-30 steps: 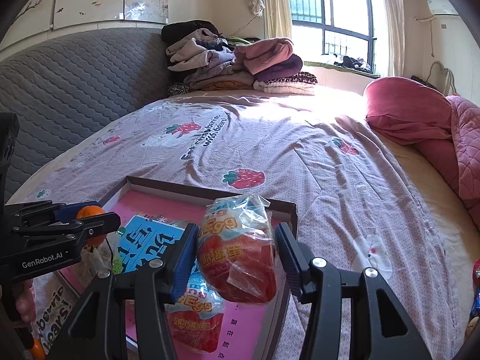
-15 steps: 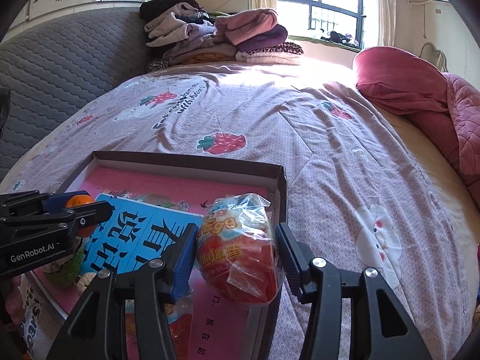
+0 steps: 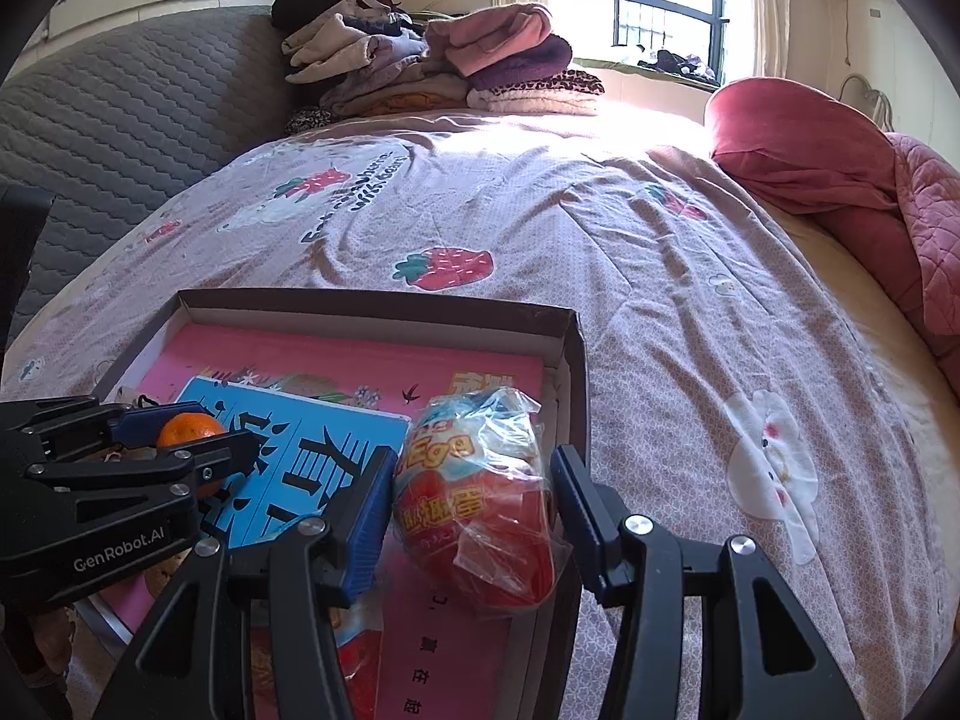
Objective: Organize objects
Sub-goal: 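Lower orange onto book with left gripper while right gripper lowers candy egg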
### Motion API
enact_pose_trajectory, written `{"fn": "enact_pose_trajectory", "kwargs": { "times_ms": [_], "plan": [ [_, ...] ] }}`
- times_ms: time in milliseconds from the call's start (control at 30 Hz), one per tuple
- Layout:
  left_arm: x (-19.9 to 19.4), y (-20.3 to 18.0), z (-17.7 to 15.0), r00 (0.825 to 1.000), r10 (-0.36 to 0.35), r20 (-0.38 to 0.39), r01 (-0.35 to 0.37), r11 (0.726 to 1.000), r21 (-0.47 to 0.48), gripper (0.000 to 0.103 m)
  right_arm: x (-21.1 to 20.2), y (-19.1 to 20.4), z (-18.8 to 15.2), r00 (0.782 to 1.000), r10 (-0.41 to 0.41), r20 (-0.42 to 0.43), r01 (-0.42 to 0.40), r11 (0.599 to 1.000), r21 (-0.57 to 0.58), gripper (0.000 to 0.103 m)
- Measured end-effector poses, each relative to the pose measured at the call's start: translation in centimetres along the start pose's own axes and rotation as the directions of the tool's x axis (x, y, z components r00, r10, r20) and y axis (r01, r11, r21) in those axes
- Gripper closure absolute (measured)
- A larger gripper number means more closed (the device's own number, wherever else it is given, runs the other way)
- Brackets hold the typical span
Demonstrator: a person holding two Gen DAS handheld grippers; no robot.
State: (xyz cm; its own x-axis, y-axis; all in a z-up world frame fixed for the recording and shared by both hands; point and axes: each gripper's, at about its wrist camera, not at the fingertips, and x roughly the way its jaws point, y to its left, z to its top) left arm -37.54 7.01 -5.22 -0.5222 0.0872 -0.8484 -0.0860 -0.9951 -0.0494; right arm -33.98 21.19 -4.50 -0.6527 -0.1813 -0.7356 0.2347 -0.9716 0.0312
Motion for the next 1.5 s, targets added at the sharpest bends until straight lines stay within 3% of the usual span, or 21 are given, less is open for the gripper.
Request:
{"fn": "enact_pose_trajectory", "kwargs": {
  "times_ms": [1033,1500],
  "plan": [
    [-1.6,0.8,0.1,1.000,-0.017,0.026,0.018,0.999,-0.039,0.055,0.0,0.4,0.1,1.000,0.021,-0.014,-0.021,1.000,0.000,0.050],
    [-2.4,0.7,0.0,0.999,-0.017,0.028,0.018,0.999,-0.035,0.054,0.3,0.9,0.0,0.997,0.070,-0.043,-0.070,0.998,-0.004,0.046]
  ]
}}
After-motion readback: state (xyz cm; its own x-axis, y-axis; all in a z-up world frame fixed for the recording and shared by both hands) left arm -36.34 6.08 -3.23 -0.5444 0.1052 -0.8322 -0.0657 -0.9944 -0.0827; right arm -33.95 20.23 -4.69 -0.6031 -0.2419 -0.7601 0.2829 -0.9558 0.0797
